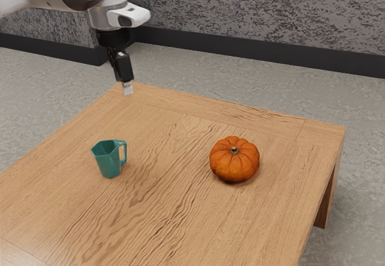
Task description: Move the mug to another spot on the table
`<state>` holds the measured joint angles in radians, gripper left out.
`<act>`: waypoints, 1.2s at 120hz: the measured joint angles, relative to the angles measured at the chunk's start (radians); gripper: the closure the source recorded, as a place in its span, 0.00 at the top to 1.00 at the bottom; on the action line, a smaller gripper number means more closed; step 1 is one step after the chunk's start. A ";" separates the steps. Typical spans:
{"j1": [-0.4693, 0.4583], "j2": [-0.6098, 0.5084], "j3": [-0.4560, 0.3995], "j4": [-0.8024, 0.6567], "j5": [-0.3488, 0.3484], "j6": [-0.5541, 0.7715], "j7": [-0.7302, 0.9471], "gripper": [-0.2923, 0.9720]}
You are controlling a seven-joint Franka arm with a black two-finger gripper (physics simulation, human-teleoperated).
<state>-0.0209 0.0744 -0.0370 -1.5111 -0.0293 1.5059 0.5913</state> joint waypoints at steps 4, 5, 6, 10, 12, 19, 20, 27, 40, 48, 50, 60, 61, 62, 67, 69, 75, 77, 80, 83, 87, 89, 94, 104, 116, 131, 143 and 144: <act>0.001 0.000 0.000 0.001 0.000 0.001 0.010 0.77; 0.001 0.000 0.000 0.001 0.000 0.001 0.012 0.77; 0.001 0.000 0.000 0.001 0.000 0.001 0.015 0.77; 0.000 0.000 0.000 0.001 0.000 0.001 0.024 0.77; 0.000 0.000 0.000 0.001 0.000 0.001 0.028 0.77; -0.001 0.000 0.000 0.001 0.000 0.002 0.042 0.77; -0.001 0.000 0.000 0.001 0.000 0.002 0.044 0.77; -0.002 -0.001 -0.001 0.001 0.000 0.002 0.057 0.77; -0.003 -0.005 -0.001 -0.005 0.001 0.003 0.077 0.77; -0.002 -0.038 0.002 -0.064 0.013 0.003 0.073 0.77; -0.002 -0.045 0.003 -0.075 0.019 0.003 0.068 0.77; 0.002 -0.060 0.005 -0.118 0.062 0.018 0.042 0.77; 0.003 -0.059 0.005 -0.122 0.067 0.022 0.039 0.77; 0.003 -0.059 0.005 -0.127 0.071 0.026 0.036 0.77; 0.003 -0.056 0.009 -0.149 0.090 0.049 0.024 0.77; 0.002 -0.052 0.012 -0.154 0.096 0.058 0.019 0.77; 0.004 -0.034 0.016 -0.163 0.109 0.082 0.006 0.77; 0.005 -0.028 0.017 -0.165 0.113 0.088 0.002 0.77; 0.008 -0.019 0.019 -0.166 0.119 0.098 -0.003 0.77; 0.012 -0.009 0.022 -0.167 0.123 0.106 -0.007 0.77; 0.021 0.007 0.024 -0.167 0.128 0.115 -0.009 0.77; 0.027 0.015 0.025 -0.166 0.130 0.119 -0.009 0.77; 0.043 0.027 0.026 -0.165 0.136 0.127 -0.009 0.77; 0.059 0.039 0.026 -0.166 0.151 0.144 -0.008 0.77; 0.079 0.060 0.026 -0.195 0.173 0.200 -0.004 0.77; 0.115 0.111 0.026 -0.206 0.193 0.276 0.012 0.77; 0.119 0.151 0.026 -0.240 0.212 0.366 0.022 0.77; 0.121 0.154 0.026 -0.243 0.213 0.374 0.023 0.77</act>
<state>0.1004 0.2286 -0.0108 -1.7536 0.1839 1.8801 0.6143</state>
